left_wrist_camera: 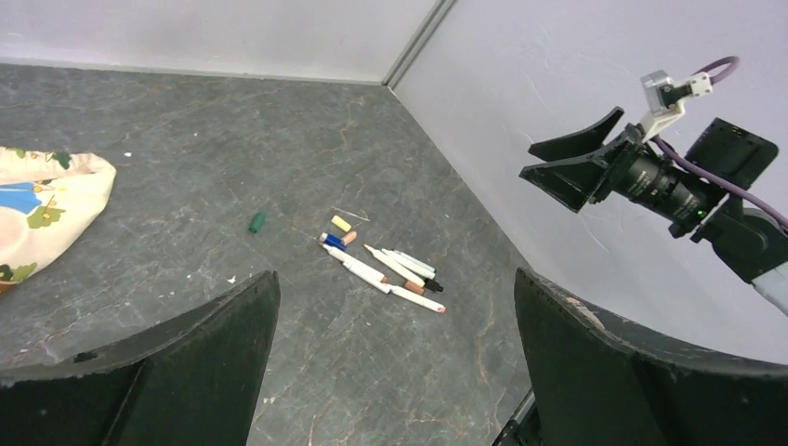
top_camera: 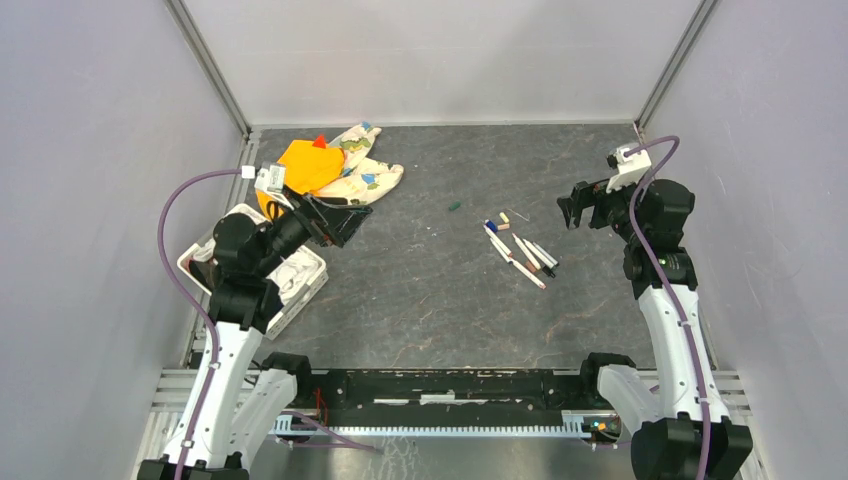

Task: Insert the pens into the pen caps
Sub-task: Pick up the pen from the center of the board.

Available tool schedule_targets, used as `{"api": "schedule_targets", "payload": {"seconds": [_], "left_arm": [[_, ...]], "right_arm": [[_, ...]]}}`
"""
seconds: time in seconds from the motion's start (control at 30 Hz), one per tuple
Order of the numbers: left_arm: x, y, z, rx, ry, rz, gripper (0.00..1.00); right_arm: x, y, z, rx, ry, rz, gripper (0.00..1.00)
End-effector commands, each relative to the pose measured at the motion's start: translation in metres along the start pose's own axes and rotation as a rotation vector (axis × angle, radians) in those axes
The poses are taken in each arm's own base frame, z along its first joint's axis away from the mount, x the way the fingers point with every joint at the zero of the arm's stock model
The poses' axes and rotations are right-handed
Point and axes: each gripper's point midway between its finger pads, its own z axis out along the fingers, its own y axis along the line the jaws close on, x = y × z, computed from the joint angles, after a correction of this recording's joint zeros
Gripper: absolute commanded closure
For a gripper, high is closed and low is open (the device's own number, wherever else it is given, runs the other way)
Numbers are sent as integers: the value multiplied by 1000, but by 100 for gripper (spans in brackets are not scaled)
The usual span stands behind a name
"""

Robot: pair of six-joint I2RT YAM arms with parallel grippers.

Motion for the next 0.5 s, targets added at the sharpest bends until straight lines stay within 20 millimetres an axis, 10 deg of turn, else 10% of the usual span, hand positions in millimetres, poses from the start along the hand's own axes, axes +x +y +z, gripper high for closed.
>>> {"api": "schedule_targets", "payload": {"seconds": [0.0, 0.3, 0.47], "left_arm": [[-7, -24, -3, 112, -17, 1, 0], [44, -59, 22, 208, 153, 92, 0], [84, -46, 40, 112, 290, 243, 0]], "right_arm": [[-24, 1, -3, -1, -67, -22, 2], [-5, 69, 2, -442, -65, -430, 2], [31, 94, 8, -585, -33, -554, 2]]}}
